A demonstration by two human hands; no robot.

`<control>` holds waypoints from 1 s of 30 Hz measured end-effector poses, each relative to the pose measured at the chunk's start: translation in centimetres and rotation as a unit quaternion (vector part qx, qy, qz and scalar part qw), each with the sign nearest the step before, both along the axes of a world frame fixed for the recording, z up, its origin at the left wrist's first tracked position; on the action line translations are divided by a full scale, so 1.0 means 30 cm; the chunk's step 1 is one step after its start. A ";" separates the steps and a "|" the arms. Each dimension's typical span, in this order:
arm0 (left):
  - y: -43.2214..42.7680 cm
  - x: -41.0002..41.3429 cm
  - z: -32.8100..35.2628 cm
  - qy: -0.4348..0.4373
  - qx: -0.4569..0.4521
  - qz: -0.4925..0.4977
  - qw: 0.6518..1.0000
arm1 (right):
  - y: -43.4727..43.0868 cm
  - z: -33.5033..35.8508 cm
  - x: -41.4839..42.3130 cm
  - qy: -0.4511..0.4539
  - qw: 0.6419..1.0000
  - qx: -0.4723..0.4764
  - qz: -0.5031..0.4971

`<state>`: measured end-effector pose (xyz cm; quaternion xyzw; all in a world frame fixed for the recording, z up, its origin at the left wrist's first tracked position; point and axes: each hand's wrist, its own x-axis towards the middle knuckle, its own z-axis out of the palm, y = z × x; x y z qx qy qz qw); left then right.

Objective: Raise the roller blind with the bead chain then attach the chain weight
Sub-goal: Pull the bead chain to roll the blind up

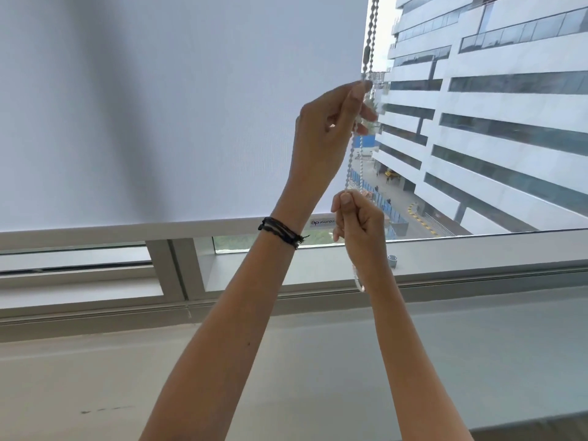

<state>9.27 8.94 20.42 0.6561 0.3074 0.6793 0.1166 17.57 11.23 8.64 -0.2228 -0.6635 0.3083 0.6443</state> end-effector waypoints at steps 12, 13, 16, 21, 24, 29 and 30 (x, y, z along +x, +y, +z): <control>0.011 0.006 -0.051 -0.002 0.031 0.025 0.999 | -0.015 -0.023 -0.012 0.001 1.000 0.011 0.000; 0.010 0.009 -0.057 -0.003 0.029 0.026 0.999 | -0.014 -0.029 -0.010 0.000 1.000 0.010 0.000; 0.012 0.016 -0.088 -0.008 0.013 0.025 1.000 | -0.010 -0.064 0.003 -0.007 1.000 0.003 -0.009; 0.014 0.027 -0.166 0.000 -0.013 0.020 1.000 | -0.016 -0.144 0.026 -0.011 0.999 -0.026 -0.027; 0.015 0.032 -0.221 -0.003 -0.034 0.014 0.999 | -0.024 -0.191 0.036 -0.019 0.999 -0.041 -0.029; 0.011 0.040 -0.302 -0.015 -0.050 0.000 0.999 | -0.034 -0.262 0.051 -0.040 0.997 -0.045 -0.046; 0.010 0.042 -0.315 -0.014 -0.050 0.000 0.999 | -0.035 -0.275 0.054 -0.043 0.997 -0.046 -0.048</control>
